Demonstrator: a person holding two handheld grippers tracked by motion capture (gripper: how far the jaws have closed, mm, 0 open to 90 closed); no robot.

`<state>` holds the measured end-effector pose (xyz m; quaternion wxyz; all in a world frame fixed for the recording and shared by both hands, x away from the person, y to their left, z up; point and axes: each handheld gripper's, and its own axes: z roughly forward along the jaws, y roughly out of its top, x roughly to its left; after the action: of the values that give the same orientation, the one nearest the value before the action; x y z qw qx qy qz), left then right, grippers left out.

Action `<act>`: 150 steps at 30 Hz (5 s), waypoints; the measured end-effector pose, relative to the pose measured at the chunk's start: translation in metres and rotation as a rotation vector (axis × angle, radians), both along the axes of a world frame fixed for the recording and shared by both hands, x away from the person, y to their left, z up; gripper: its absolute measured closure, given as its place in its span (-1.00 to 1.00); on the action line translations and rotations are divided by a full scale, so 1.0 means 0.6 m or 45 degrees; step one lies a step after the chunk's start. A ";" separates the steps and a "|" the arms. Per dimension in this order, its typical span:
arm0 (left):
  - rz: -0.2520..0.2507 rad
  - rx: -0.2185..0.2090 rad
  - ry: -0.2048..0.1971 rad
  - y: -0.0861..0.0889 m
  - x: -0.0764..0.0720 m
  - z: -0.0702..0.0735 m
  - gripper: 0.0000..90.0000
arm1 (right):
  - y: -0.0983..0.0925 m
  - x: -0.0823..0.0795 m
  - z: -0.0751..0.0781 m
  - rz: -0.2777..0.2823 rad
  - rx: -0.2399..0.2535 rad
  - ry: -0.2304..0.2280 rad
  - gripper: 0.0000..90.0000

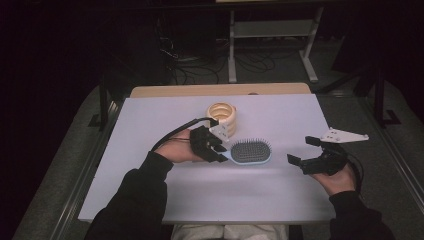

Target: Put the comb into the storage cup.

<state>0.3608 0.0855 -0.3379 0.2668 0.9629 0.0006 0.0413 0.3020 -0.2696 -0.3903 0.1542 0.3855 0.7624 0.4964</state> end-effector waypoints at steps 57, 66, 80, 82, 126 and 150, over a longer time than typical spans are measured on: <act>0.282 -0.199 -0.254 0.110 0.004 0.084 0.55 | 0.152 0.105 0.141 0.349 0.129 0.022 -1.00; 0.352 -0.243 -0.295 0.137 0.010 0.082 0.55 | 0.196 0.129 0.159 0.391 0.107 0.080 -1.00; 0.419 -0.322 -0.361 0.152 0.010 0.078 0.55 | 0.252 0.163 0.189 0.388 0.109 0.102 -0.90; 0.426 -0.324 -0.381 0.152 0.010 0.078 0.55 | 0.255 0.168 0.191 0.390 0.117 0.113 -0.84; 0.554 -0.683 -0.265 0.179 0.041 0.066 0.23 | 0.300 0.195 0.295 0.390 0.191 0.096 0.29; 0.647 -0.808 -0.198 0.231 0.039 0.071 -1.00 | 0.285 0.201 0.343 0.281 0.048 -0.061 0.28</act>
<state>0.3843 0.2239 -0.2952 0.5309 0.7961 0.2308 0.1763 0.4227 -0.0985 -0.1845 0.1096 0.2900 0.7869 0.5336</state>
